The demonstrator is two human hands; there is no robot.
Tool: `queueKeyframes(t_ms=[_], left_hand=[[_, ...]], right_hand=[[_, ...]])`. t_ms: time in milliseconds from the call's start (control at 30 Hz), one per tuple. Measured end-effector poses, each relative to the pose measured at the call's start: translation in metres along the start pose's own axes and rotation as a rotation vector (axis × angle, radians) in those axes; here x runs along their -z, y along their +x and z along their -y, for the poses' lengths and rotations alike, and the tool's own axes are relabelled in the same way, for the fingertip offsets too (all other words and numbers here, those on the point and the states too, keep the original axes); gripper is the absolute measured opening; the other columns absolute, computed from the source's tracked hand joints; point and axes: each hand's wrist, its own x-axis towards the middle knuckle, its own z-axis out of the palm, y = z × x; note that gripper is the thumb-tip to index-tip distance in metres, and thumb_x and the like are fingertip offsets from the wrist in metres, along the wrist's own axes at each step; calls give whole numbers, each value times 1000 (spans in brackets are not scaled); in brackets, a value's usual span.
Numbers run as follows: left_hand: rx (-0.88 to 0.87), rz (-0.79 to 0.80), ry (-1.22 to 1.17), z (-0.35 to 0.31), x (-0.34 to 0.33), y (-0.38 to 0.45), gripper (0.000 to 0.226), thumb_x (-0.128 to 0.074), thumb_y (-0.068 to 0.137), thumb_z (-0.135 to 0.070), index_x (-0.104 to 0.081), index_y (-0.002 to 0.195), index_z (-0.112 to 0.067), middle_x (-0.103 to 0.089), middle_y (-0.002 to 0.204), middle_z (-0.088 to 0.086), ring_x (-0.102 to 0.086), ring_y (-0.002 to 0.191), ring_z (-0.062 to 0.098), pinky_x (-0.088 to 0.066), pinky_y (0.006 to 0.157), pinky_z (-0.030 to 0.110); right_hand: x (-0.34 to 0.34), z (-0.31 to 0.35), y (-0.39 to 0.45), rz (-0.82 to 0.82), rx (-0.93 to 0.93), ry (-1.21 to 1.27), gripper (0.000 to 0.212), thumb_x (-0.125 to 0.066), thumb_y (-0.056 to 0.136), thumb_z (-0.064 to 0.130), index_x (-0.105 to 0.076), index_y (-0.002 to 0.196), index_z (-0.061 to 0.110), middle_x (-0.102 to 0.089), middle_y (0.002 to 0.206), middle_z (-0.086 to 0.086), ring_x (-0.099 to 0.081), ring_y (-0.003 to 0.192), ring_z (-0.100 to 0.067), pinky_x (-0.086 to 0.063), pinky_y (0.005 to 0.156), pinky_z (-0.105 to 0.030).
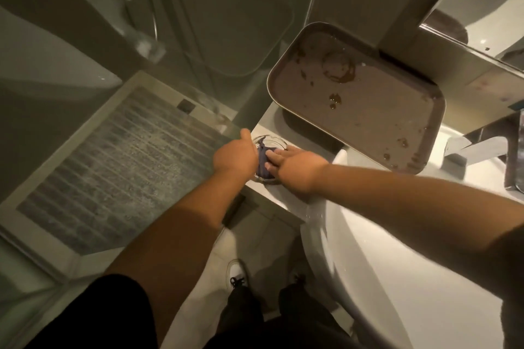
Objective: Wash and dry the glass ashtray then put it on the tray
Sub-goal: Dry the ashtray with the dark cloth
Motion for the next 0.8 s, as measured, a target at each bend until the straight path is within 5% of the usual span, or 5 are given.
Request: queueKeyframes(t_ms=[133,300,467,633,800], left_hand=[[-141,26,143,1,3,8,18,-35,92,-6,-45,107,-7,-64,104,20,-62,90,40,-38,61,39],[-28,-23,3,-4,-9,0,20,-40,92,-7,-44,111,-4,-66,104,22,-63,94,40,-38,63,39],[96,-41,-238,-7,-18,-13,27,-40,97,-25,-44,110,-1,-65,106,25,-61,98,42,-37,66,38],[37,10,-139,1,-6,3,24,-36,98,-24,-48,108,-5,-63,111,24,-59,101,41,-36,68,37],[-105,63,93,-5,8,14,20,-36,94,-9,-45,112,-5,-62,111,22,-60,100,41,-37,67,39]], right_hand=[[8,-33,4,25,169,-75,65,-51,99,24,-17,154,21,-3,164,-6,-10,149,-25,-10,120,-42],[2,-1,2,74,-49,-23,90,-66,88,25,-6,154,11,1,162,-19,-5,148,-34,-5,119,-47],[10,39,11,76,-305,296,72,-46,99,30,-6,152,1,0,160,-27,-6,147,-42,-7,119,-51],[5,13,-2,45,-113,115,93,-70,85,19,-9,154,6,-4,161,-21,-9,147,-36,-12,119,-46],[8,-23,-1,41,94,-55,73,-50,97,23,-6,155,13,4,163,-14,-4,149,-29,-3,120,-44]])
